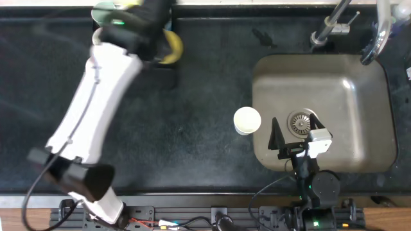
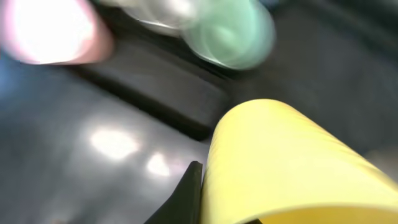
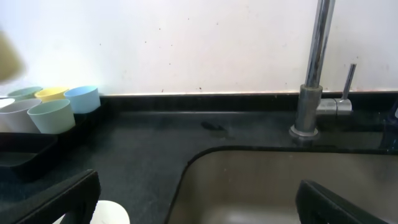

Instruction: Store Cups

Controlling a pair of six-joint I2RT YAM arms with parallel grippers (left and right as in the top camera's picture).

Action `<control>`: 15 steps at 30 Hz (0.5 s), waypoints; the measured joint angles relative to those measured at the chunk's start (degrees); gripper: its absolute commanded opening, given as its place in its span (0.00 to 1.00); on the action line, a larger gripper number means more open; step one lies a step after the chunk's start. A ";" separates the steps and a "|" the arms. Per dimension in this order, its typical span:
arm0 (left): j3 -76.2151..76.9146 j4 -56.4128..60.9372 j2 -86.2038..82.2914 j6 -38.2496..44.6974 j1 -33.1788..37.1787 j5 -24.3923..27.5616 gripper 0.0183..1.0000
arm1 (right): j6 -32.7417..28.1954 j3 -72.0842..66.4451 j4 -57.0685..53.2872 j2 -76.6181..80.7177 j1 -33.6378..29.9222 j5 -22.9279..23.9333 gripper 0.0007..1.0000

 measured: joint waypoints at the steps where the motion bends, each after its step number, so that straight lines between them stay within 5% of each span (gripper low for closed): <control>1: 0.00 -1.07 -0.35 -2.84 1.38 -1.03 0.02 | 0.02 0.00 0.00 0.00 0.02 -0.02 1.00; 15: -11.39 -4.04 -0.48 -49.51 4.85 -3.02 0.02 | 0.02 0.00 0.02 0.00 0.00 0.00 1.00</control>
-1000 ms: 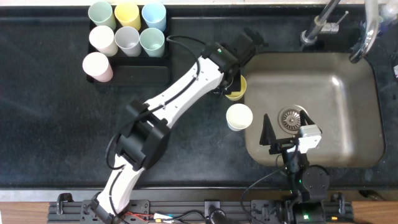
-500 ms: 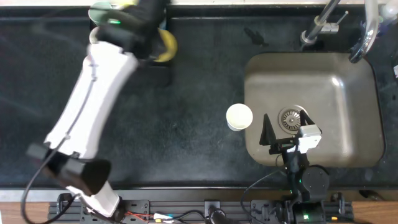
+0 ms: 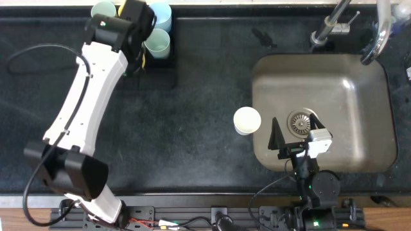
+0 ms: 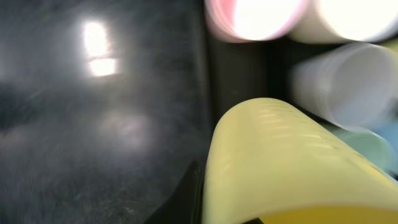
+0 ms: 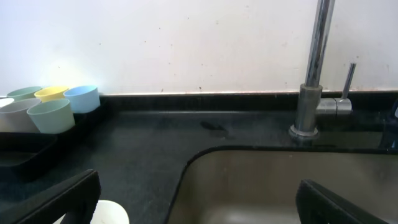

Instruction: Store Cups

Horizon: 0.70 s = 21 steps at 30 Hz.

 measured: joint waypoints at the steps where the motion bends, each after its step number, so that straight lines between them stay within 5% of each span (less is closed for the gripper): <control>1: -0.90 0.02 0.15 -1.36 0.48 0.66 0.02 | 0.02 0.00 -0.02 0.00 0.00 0.00 1.00; 21: -2.19 8.72 9.64 -2.21 4.94 5.57 0.02 | 0.00 0.00 -0.04 0.00 0.02 0.00 1.00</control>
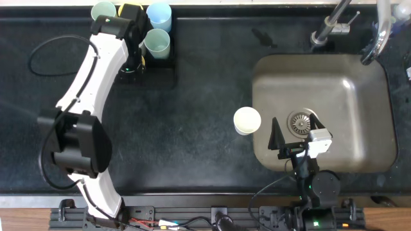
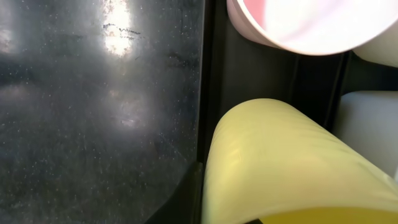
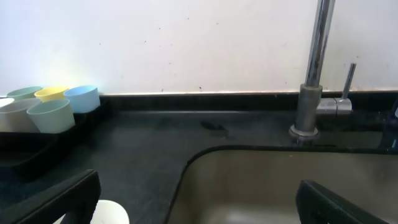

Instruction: Store Cups

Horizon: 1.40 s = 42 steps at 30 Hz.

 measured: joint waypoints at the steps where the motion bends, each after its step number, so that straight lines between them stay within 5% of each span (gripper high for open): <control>1: 0.00 0.00 0.17 0.04 0.15 0.07 0.02 | 0.00 0.00 0.02 0.00 0.00 0.00 1.00; 31: -0.04 2.16 5.44 0.42 2.34 1.95 0.06 | -0.02 0.00 0.00 0.00 0.00 0.00 1.00; 42: -0.04 2.97 5.77 0.55 2.91 1.97 0.16 | 0.00 0.00 0.02 0.00 -0.02 0.00 1.00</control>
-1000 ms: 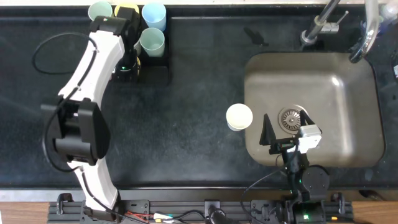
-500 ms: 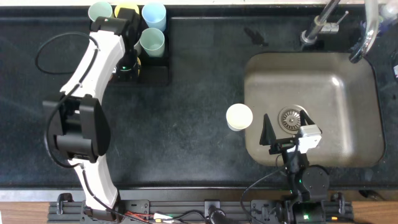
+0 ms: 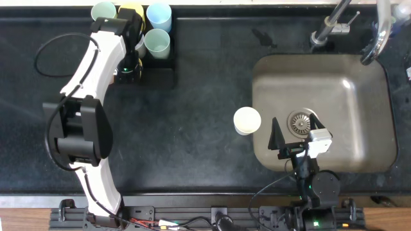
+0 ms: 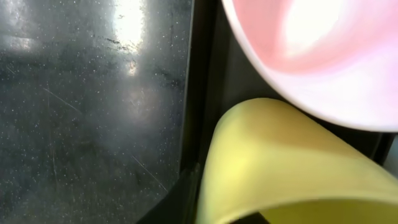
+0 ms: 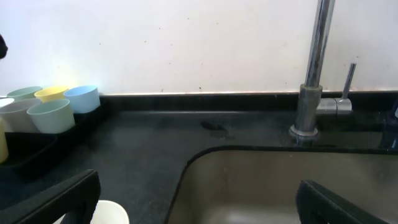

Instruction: Store Cups

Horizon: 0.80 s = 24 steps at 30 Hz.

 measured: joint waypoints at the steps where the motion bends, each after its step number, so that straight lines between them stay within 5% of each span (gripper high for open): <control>1: 0.00 0.00 0.00 0.07 0.00 0.00 0.16 | 0.00 0.00 0.00 0.00 0.00 0.02 1.00; 12: 0.00 1.07 0.00 2.03 0.00 0.37 0.45 | 0.00 0.00 0.00 0.00 0.00 0.00 1.00; 24: -0.09 0.55 -4.31 2.25 0.00 -1.57 0.47 | -0.02 0.00 0.02 0.00 0.02 0.00 1.00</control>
